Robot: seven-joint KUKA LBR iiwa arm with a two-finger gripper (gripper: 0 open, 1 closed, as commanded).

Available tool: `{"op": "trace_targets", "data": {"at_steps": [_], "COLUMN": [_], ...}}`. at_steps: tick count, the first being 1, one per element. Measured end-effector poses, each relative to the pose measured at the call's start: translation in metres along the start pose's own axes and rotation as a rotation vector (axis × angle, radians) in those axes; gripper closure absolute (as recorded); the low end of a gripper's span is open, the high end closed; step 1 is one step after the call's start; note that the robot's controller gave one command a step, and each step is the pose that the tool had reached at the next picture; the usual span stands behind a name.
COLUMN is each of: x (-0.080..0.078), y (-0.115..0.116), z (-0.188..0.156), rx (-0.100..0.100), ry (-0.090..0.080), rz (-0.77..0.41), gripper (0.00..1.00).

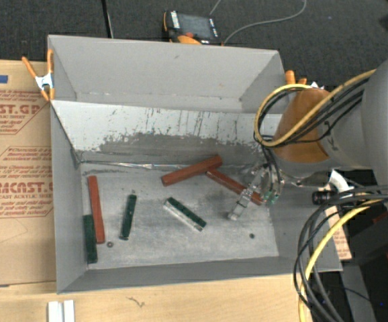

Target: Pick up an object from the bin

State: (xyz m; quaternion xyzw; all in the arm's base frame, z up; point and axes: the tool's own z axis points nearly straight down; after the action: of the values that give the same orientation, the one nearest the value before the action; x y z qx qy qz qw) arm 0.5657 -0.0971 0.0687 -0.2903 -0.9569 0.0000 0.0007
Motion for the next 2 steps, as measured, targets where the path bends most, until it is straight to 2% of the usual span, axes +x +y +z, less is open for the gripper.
{"op": "trace_targets", "data": {"at_steps": [1,2], "x": [0.0002,0.0001], "y": [0.0005,0.0005], "z": [0.0004,0.0001], "rx": [0.000,0.000], "ry": [-0.002,-0.002], "rz": [-0.001,-0.001], "gripper": [0.00,1.00]}}
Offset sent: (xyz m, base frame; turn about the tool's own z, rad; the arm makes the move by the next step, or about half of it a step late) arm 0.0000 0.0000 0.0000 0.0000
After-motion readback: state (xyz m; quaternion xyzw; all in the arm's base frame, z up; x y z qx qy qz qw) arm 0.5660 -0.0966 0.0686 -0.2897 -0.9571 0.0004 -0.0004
